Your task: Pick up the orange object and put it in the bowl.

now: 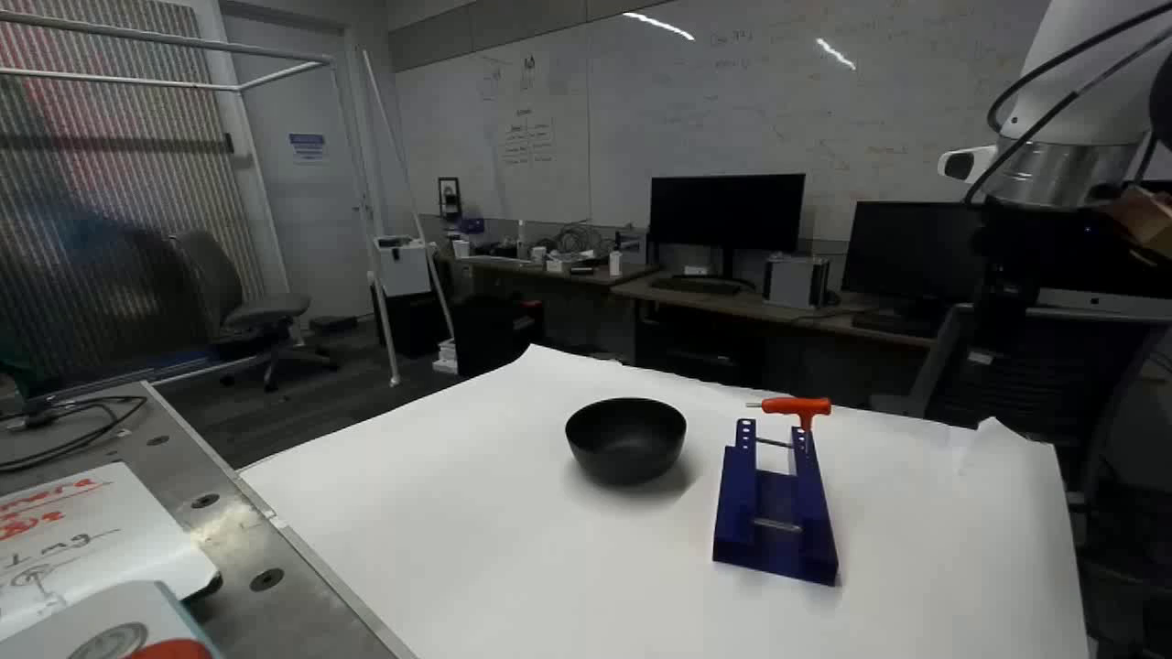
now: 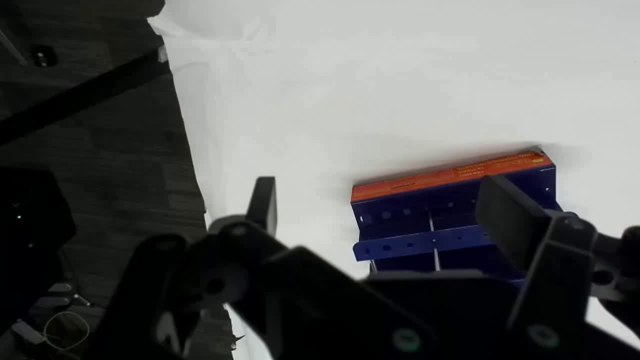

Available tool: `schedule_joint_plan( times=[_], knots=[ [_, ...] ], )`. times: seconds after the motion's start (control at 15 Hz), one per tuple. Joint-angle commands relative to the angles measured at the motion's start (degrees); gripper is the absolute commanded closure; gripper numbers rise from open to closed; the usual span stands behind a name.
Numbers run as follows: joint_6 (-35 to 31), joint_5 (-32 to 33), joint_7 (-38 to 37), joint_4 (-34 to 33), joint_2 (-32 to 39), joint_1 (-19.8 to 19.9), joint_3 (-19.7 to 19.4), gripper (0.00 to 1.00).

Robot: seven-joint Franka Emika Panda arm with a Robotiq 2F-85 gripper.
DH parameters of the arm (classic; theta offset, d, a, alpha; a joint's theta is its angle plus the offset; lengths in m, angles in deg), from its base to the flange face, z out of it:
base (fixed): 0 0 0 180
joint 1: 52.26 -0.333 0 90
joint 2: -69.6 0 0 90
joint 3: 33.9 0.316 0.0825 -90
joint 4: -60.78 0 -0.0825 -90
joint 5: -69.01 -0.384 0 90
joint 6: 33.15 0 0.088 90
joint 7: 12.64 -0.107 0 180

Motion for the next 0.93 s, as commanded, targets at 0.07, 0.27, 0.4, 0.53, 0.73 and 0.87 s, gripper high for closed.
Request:
schedule_joint_plan(
  times=[0.07,0.27,0.4,0.53,0.73,0.87],
  knots=[
    [0.2,0.0,0.0,-0.3,-0.1,-0.1,-0.1,0.0],
    [0.6,0.1,-0.5,-1.5,1.2,-0.3,0.4,0.0],
    [2.7,-4.0,1.5,-5.8,6.5,-2.6,-0.4,0.0],
    [2.4,-8.0,3.6,-9.7,12.1,-4.8,-0.9,0.0],
    [4.1,-14.6,8.3,-16.5,20.4,-7.4,-0.7,0.0],
    [5.6,-17.0,10.1,-20.9,25.5,-7.7,0.2,0.0]
  ],
)
